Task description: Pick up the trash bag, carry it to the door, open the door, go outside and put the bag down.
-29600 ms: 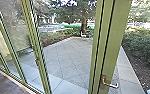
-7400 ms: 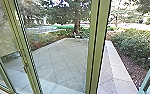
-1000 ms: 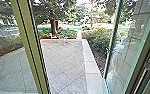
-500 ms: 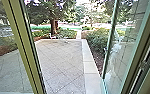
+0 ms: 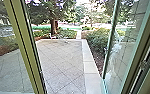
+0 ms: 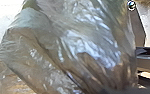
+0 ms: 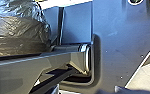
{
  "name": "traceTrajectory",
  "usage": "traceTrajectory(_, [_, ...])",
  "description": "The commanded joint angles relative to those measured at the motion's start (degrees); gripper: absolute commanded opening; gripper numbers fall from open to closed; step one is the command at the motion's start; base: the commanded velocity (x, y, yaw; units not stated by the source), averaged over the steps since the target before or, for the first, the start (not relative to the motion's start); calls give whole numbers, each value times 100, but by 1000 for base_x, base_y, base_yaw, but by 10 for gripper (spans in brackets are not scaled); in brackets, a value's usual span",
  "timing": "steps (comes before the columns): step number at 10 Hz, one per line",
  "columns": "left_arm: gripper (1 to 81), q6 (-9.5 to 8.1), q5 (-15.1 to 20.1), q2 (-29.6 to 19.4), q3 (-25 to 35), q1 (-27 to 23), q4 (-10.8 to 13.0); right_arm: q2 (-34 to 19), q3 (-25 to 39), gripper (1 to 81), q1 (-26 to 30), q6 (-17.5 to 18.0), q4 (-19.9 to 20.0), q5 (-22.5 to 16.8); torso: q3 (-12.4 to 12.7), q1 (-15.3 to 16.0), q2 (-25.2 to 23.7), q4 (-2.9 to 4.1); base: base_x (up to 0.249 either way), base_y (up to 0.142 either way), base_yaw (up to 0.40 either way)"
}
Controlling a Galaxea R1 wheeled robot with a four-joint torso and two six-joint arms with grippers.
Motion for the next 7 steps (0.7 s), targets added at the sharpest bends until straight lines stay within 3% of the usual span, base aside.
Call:
traceTrajectory(1, [10, 15, 317, 19, 7, -278, 47, 44, 60, 811, 187, -45, -60, -367, 0, 0, 0, 0, 0, 0, 0])
traceTrajectory(7, [10, 15, 308, 10, -10, -278, 47, 53, 60, 811, 187, -36, -60, -358, 0, 0, 0, 0, 12, 0, 0])
